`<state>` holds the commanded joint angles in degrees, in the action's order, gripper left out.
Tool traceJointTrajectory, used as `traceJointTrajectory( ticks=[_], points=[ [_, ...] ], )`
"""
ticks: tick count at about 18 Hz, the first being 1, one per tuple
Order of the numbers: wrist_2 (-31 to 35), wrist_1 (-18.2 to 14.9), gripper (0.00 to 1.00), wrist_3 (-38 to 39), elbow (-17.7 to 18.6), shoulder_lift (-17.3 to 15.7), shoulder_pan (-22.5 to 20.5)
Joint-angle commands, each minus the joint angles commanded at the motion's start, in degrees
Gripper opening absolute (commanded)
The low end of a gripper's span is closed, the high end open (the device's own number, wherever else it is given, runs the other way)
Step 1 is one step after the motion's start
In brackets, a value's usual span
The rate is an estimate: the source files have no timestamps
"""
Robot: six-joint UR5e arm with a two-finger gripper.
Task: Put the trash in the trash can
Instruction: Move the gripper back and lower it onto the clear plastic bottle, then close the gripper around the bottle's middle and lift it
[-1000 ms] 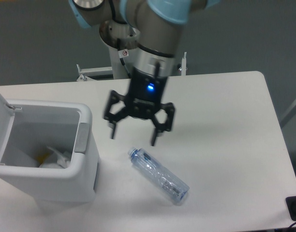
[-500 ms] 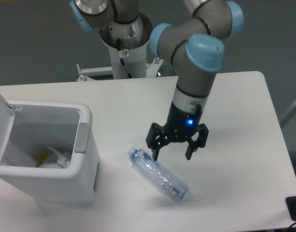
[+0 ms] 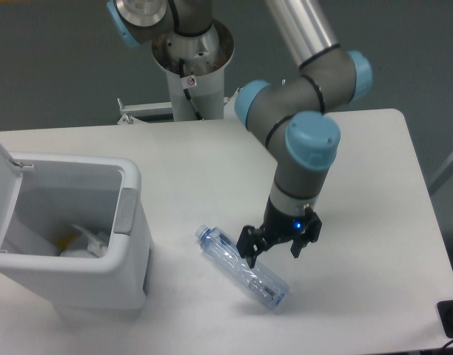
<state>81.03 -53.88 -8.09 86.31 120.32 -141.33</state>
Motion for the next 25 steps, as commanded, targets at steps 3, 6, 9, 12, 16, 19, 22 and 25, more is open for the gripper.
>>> traceJointTrajectory(
  ticks=[3,6,9,12,16,19,22,25],
  points=[
    [1.8,-0.2,1.0,0.5,-0.7,2.2,1.0],
    [4.2,-0.3,1.0,3.2,-4.0,5.8,2.9],
    [6.6,-0.4,1.0,4.0,-4.1,6.9,3.8],
    [8.4,-0.4,1.0,4.0,-4.2,7.7,4.4],
    [11.1,-0.4,0.99,4.0,-4.1,8.8,4.8],
    [12.0,-0.3,0.92,4.2,-4.2,9.4,5.2],
    [11.9,-0.3,0.87,4.2,-4.3,9.6,5.2],
    [11.9,-0.3,0.7,4.2,-4.3,9.7,5.2]
  ],
)
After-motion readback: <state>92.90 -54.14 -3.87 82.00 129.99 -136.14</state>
